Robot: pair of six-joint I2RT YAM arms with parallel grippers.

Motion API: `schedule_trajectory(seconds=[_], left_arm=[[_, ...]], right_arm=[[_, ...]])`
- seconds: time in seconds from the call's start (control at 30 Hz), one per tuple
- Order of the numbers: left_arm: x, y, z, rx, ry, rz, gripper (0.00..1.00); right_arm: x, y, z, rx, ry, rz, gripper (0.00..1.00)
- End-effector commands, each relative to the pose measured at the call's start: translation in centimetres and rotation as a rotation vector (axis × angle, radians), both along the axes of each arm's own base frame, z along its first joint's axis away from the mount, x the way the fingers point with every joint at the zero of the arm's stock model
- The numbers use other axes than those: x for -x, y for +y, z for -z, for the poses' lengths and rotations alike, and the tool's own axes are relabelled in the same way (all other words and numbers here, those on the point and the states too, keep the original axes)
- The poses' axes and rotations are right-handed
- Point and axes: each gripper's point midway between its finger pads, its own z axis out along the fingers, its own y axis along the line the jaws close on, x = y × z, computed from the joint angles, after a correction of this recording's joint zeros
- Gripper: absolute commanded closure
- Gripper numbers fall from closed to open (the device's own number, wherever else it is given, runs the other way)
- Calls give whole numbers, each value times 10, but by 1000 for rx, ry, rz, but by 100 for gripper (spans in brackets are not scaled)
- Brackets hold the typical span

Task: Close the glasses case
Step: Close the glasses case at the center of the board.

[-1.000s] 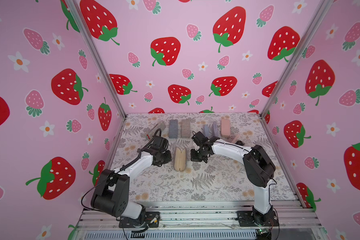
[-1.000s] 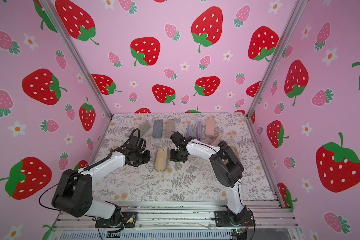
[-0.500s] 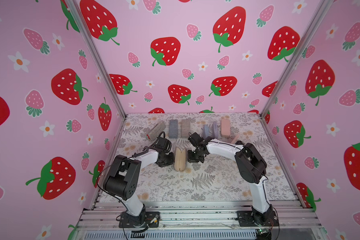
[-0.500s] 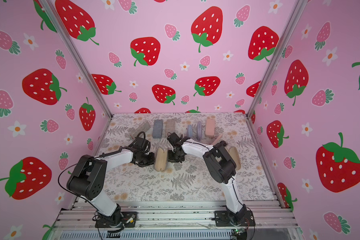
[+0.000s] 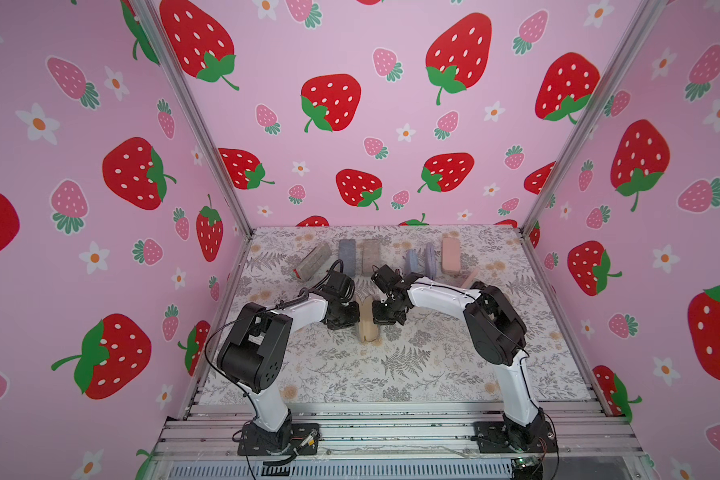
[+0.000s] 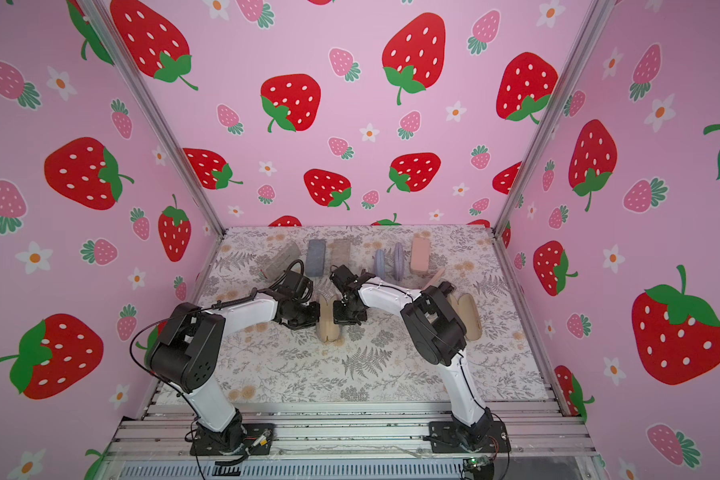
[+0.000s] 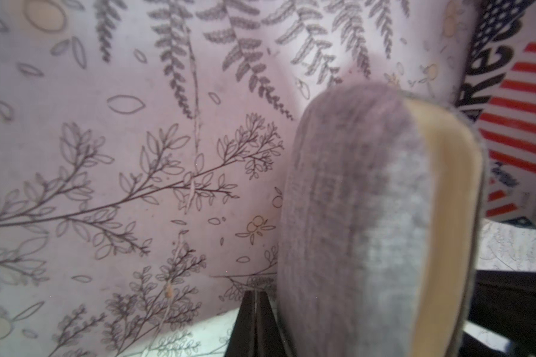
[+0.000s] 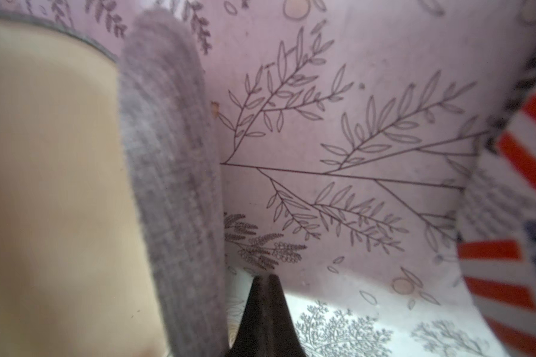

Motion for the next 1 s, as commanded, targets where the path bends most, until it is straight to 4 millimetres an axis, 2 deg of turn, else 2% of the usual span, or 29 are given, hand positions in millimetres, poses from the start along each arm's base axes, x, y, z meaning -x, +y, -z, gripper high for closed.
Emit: schedule_trajectory(seconds=[0.0, 0.53, 0.97], left_arm=[[-9, -19, -14, 26, -24, 15, 100], [-8, -37, -16, 6, -25, 49, 100], [-10, -41, -20, 3, -33, 52, 100]], right_arm=[[4, 17, -8, -36, -2, -33, 95], [9, 50, -44, -224, -42, -117, 95], [11, 50, -49, -233, -49, -123, 94]])
